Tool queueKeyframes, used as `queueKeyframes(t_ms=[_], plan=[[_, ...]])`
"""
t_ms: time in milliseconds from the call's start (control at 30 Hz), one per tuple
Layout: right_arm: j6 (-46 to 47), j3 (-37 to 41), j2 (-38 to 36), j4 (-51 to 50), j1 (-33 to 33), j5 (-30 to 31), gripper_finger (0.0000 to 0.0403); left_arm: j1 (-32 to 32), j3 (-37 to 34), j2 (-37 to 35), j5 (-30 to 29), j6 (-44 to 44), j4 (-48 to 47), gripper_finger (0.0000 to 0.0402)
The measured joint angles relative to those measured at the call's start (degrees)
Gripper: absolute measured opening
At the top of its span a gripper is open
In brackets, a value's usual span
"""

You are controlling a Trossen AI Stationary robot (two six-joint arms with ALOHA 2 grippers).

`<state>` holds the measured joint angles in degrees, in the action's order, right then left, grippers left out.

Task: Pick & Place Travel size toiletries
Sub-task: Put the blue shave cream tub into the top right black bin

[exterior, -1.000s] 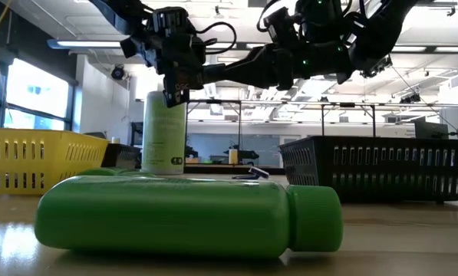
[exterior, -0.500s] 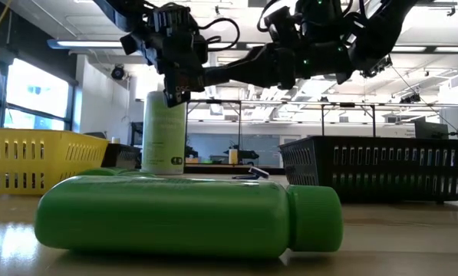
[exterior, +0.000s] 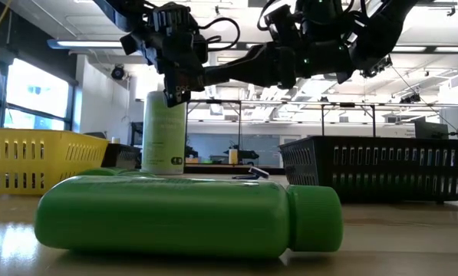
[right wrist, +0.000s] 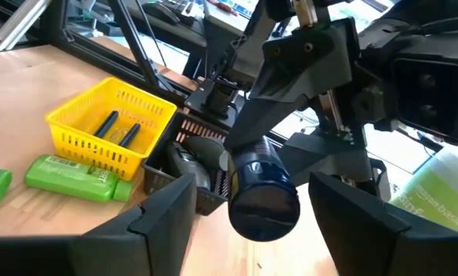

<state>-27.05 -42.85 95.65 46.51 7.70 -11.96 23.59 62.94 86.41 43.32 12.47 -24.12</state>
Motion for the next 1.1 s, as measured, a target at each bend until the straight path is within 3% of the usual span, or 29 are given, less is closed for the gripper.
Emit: queueKeyframes(t_ms=[733, 1100], plan=[[0.0, 0.0, 0.0, 0.0, 0.0, 0.1, 0.0137, 0.0, 0.0, 0.0, 0.1, 0.0, -0.1, 0.0158], [0.0, 0.0, 0.0, 0.0, 0.0, 0.1, 0.0133, 0.0, 0.0, 0.0, 0.1, 0.0, 0.0, 0.0158]])
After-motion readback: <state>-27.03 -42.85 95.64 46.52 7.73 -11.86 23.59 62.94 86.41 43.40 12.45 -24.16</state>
